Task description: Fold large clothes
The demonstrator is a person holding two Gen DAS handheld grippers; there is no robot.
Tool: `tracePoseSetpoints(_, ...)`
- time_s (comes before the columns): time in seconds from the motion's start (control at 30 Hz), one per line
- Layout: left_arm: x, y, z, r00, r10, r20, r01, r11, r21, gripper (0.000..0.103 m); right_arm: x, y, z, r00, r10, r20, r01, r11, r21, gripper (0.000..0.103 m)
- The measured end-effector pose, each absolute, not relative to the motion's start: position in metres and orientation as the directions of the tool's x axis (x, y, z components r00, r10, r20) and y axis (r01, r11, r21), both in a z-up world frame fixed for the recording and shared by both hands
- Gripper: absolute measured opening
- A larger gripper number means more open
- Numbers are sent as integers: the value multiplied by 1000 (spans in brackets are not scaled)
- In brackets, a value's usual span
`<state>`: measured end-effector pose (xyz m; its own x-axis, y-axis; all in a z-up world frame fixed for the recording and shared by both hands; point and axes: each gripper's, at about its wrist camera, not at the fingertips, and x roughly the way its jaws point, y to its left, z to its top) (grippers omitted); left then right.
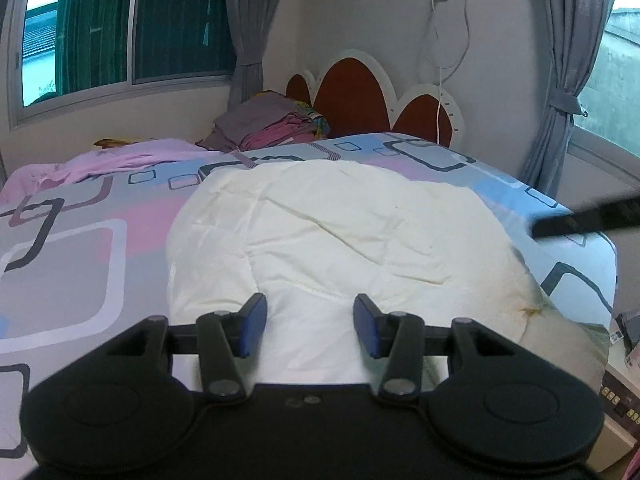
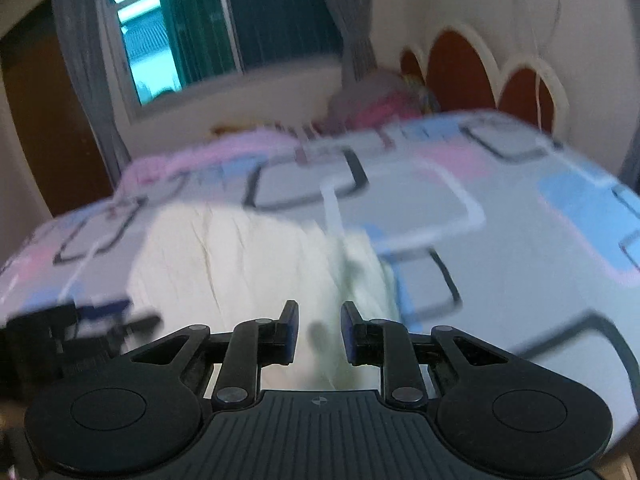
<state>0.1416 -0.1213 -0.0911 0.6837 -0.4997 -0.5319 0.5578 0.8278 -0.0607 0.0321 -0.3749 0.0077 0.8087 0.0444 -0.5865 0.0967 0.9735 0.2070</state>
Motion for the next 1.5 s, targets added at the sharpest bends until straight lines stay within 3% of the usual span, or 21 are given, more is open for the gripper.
tracePoseSetpoints(0.17, 145, -121, -96, 671, -521, -528, 554, 825, -110, 46, 79, -355, -23, 827, 5, -563, 105, 981, 163, 23)
tracePoseSetpoints(0.53, 161, -128, -118, 688, -507, -518, 495, 851, -175, 48, 115, -370, -94, 780, -74, -621, 124, 991, 39, 23)
tracePoseSetpoints(0.8, 166, -143, -131, 689, -501, -524, 494, 853, -166, 49, 123, -396, -132, 765, -49, -643, 181, 973, 141, 23)
tracePoseSetpoints(0.9, 167, -147, -126, 679, -476, -560, 492, 860, -135, 49, 124, -393, -125, 753, -52, -656, 159, 982, 104, 23)
tracePoseSetpoints(0.93, 167, -148, -123, 675, -467, -571, 490, 863, -126, 49, 125, -393, -120, 747, -44, -663, 150, 983, 103, 25)
tracePoseSetpoints(0.97, 167, -148, -117, 672, -456, -584, 484, 867, -119, 49, 126, -395, -114, 739, -46, -672, 157, 982, 106, 33)
tracePoseSetpoints(1.03, 165, -147, -108, 674, -425, -604, 461, 881, -105, 56, 123, -401, -99, 736, -54, -675, 184, 975, 123, 53)
tracePoseSetpoints(1.07, 163, -147, -102, 681, -405, -610, 446, 890, -94, 59, 117, -403, -90, 744, -51, -666, 189, 973, 136, 72)
tracePoseSetpoints(1.1, 159, -145, -96, 691, -386, -611, 430, 899, -81, 70, 111, -404, -81, 757, -37, -652, 176, 973, 149, 76)
tracePoseSetpoints(1.13, 156, -143, -90, 705, -369, -606, 415, 907, -69, 79, 104, -404, -72, 768, -25, -639, 156, 976, 150, 76)
tracePoseSetpoints(1.17, 151, -138, -84, 724, -354, -592, 399, 915, -59, 79, 96, -401, -63, 778, -26, -628, 140, 981, 132, 76)
tracePoseSetpoints(1.27, 143, -118, -72, 752, -327, -572, 355, 933, -65, 79, 68, -394, -46, 798, -5, -602, 90, 990, 111, 76)
tracePoseSetpoints(1.5, 133, -86, -96, 707, -305, -638, 312, 944, -106, 72, 6, -374, -55, 775, 22, -631, 38, 996, 81, 75)
